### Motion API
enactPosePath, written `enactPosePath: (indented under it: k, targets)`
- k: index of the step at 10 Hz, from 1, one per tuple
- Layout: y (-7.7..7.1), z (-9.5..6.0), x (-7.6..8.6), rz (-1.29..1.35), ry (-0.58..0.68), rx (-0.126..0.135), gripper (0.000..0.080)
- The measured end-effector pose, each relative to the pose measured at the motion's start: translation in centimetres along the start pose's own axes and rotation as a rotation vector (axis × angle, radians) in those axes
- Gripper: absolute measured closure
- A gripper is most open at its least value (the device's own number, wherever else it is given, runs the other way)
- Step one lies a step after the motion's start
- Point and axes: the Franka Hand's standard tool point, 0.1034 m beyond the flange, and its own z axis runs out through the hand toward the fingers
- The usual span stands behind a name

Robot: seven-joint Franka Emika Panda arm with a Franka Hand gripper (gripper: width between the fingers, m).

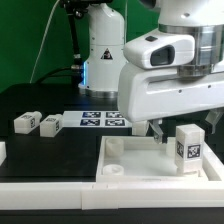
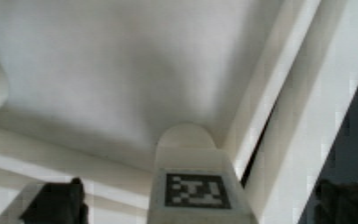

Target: Assemble one leg

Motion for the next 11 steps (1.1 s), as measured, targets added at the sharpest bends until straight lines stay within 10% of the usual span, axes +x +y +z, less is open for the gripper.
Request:
enactPosePath:
  k: [4, 8, 11]
  targets:
    - [-0.09, 0.05, 0.21, 0.003, -0.031, 0.008, 0.0151]
    - [-0.08, 0.07, 0.21, 0.003, -0.032, 0.008, 0.0509]
    - [-0.12, 0.1, 0.22, 0.054, -0.03, 0.011, 0.0509]
